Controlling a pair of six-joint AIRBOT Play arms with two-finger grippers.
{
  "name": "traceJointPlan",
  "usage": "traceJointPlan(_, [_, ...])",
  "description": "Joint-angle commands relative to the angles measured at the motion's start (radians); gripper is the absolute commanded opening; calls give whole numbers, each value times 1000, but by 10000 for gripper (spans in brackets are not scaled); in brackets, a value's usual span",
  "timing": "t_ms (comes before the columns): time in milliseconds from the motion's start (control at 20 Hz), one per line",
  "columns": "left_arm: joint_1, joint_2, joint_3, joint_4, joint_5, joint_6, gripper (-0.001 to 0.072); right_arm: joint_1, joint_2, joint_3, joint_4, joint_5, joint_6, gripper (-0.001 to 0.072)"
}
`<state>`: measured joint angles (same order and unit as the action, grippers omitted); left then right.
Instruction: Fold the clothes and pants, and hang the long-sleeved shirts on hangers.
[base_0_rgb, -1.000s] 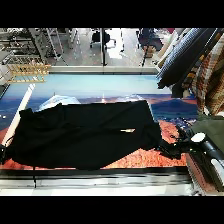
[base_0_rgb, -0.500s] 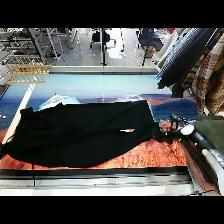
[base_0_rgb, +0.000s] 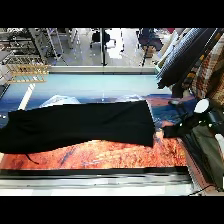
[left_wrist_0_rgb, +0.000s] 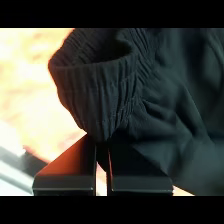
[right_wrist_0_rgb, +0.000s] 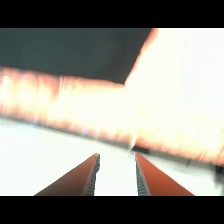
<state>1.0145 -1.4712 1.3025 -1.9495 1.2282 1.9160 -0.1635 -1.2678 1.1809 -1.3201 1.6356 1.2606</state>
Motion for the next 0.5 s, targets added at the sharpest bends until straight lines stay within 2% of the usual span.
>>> traceJointPlan(0, [2, -8, -14, 65, 24, 84, 14, 0, 15, -140, -82, 86, -3, 308])
traceJointPlan(50, [3, -8, -19, 65, 25, 116, 14, 0, 16, -167, -79, 30, 14, 326])
traceJointPlan(100, [3, -8, -23, 65, 27, 145, 14, 0, 15, -190, -60, -48, 35, 411])
traceJointPlan(150, [3, -8, -27, 65, 29, 164, 14, 0, 15, -208, -22, -127, 41, 432])
traceJointPlan(250, [3, -8, -34, 66, 29, 195, 14, 0, 15, -249, 82, -302, 59, 432])
traceJointPlan(350, [3, -8, -34, 66, 28, 195, 15, 0, 14, -296, 139, -459, 131, 432])
traceJointPlan(450, [3, -9, -34, 65, 24, 195, 15, 0, 1, -343, 177, -544, 153, 423])
